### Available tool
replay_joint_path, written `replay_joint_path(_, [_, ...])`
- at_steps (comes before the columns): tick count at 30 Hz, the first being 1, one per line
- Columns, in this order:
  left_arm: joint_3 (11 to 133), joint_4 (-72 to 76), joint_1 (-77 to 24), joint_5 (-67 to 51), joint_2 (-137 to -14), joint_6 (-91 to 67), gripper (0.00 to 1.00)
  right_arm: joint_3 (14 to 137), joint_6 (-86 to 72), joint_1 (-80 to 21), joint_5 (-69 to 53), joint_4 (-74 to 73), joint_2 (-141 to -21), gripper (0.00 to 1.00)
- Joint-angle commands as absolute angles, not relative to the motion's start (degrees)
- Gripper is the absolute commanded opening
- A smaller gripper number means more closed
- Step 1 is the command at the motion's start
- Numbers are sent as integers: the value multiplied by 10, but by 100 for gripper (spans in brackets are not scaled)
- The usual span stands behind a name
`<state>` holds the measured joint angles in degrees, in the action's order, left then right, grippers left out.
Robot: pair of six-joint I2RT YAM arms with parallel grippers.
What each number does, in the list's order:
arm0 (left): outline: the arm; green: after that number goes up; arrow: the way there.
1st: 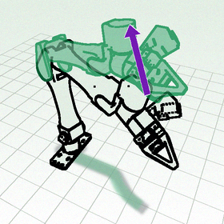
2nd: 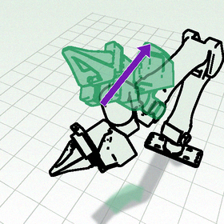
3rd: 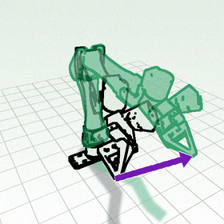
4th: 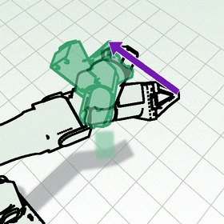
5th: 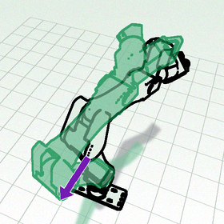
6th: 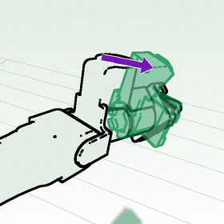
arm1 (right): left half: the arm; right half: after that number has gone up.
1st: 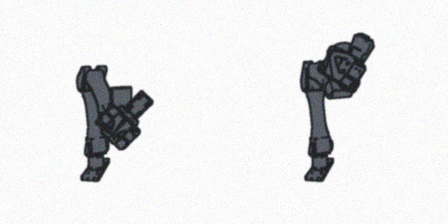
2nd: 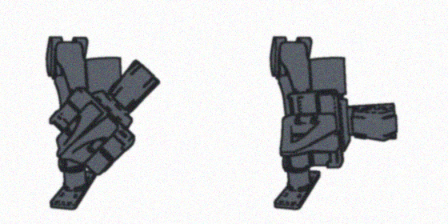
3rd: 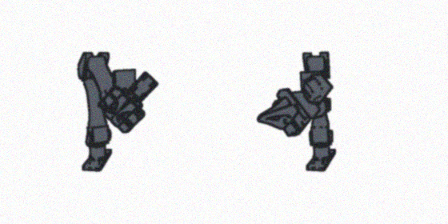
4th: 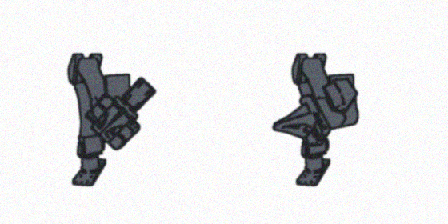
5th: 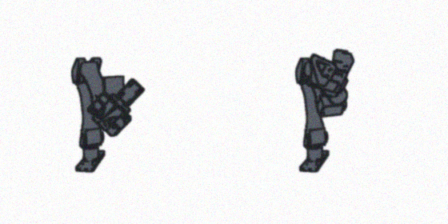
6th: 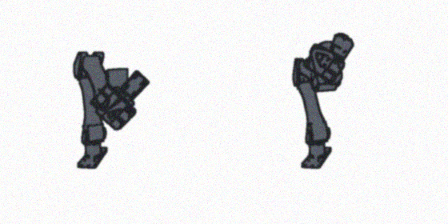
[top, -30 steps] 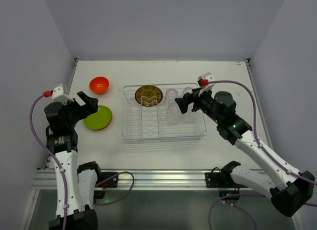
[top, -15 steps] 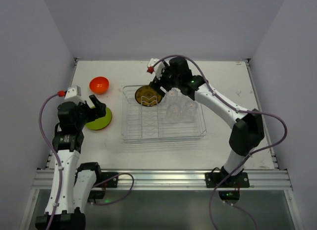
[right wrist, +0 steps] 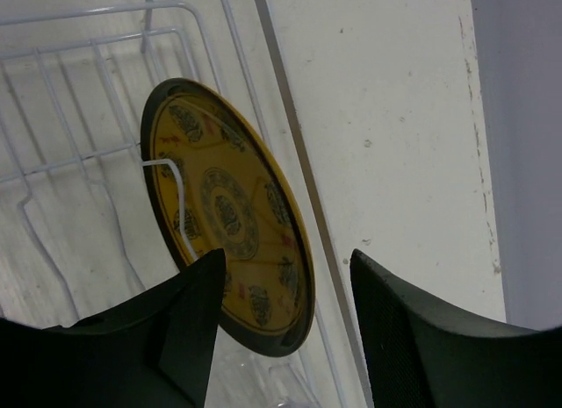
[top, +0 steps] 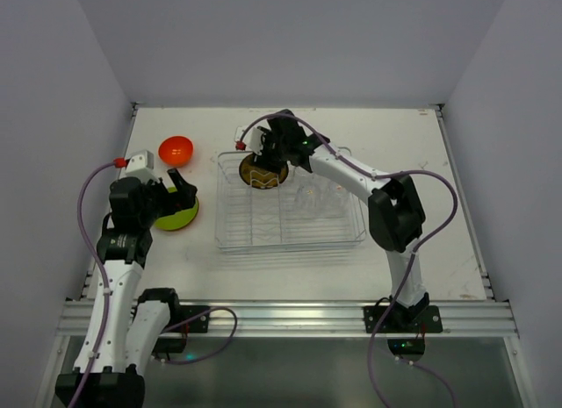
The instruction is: Unload the mixed dishes from the dish rack
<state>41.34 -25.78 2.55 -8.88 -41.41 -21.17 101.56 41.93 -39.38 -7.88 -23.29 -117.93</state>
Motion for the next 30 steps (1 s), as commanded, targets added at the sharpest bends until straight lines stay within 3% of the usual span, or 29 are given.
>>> replay_joint_path(1, [414, -236, 15, -105, -409, -194, 100, 1064, 456, -394, -57, -206, -1196, 60])
replay_joint_path(4, [414, -235, 11, -109, -409, -193, 100, 1075, 461, -394, -54, -200, -1215, 55])
replay_joint_path(8, [413, -234, 6, -109, -403, -193, 100, 1066, 470, -394, -68, -184, -1222, 37])
replay_joint_path(20, [414, -235, 6, -98, -391, -192, 100, 1049, 490, -390, -12, -127, -1237, 0])
replay_joint_path(30, [415, -235, 6, -98, -388, -191, 100, 1047, 511, -384, -36, -119, -1232, 0])
